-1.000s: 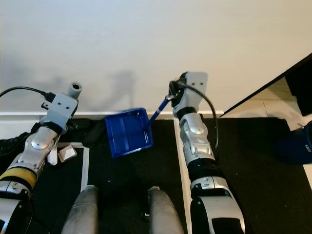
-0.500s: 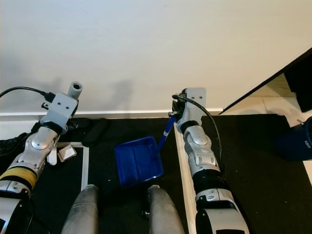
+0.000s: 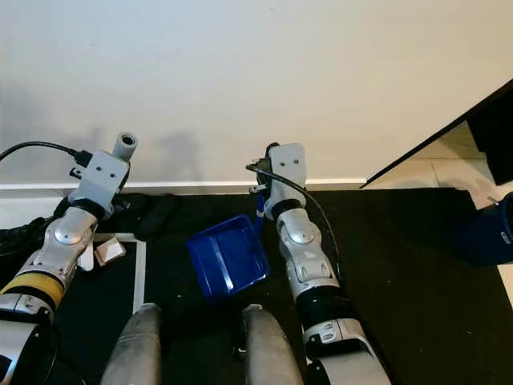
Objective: Sweep floor
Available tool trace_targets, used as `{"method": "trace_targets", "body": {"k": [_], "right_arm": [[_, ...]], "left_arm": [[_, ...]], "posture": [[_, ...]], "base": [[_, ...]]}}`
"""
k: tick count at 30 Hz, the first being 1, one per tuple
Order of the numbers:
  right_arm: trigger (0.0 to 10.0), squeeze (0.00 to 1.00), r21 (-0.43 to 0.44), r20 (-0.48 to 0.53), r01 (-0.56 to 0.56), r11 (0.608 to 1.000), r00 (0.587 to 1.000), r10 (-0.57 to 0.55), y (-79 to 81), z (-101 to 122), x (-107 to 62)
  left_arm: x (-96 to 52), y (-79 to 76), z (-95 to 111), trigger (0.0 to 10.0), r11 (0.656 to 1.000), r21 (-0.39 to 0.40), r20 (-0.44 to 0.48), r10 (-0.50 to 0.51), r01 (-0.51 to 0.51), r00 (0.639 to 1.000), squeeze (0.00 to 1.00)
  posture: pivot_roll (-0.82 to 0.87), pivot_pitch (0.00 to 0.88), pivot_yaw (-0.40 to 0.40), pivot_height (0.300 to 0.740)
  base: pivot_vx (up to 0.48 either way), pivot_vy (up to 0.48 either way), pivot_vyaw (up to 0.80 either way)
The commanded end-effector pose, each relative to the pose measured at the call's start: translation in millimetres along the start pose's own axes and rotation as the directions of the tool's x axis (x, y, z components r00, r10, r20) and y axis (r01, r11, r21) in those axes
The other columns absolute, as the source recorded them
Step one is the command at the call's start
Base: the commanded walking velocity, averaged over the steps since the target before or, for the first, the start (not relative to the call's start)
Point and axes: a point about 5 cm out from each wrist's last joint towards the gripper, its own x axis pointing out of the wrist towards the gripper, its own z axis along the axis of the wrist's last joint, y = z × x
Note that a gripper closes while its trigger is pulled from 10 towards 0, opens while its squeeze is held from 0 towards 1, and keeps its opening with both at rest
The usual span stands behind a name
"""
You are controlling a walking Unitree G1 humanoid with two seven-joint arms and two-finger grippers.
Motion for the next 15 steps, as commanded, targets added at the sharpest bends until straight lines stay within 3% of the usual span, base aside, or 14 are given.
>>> {"method": "trace_targets", "body": {"k": [1, 15], "right_arm": [[10.0, 0.00, 0.025, 0.033, 0.018, 1.000, 0.999, -0.019, -3.5, 3, -3.0], [10.0, 0.00, -0.036, 0.020, 0.135, 0.990, 0.991, -0.134, -49.5, -3, -20.9]], "left_arm": [[0.4, -9.2, 2, 10.0, 1.000, -0.017, 0.019, -0.023, 0.023, 1.000, 0.00], [2.6, -9.8, 4, 10.0, 0.999, -0.022, 0.032, -0.044, 0.045, 0.999, 0.00]], "posture": [[-0.02, 0.281, -0.163, 0.740], [-0.02, 0.275, -0.142, 0.740]], "base": [[0.000, 0.000, 0.00], [0.000, 0.000, 0.00]]}}
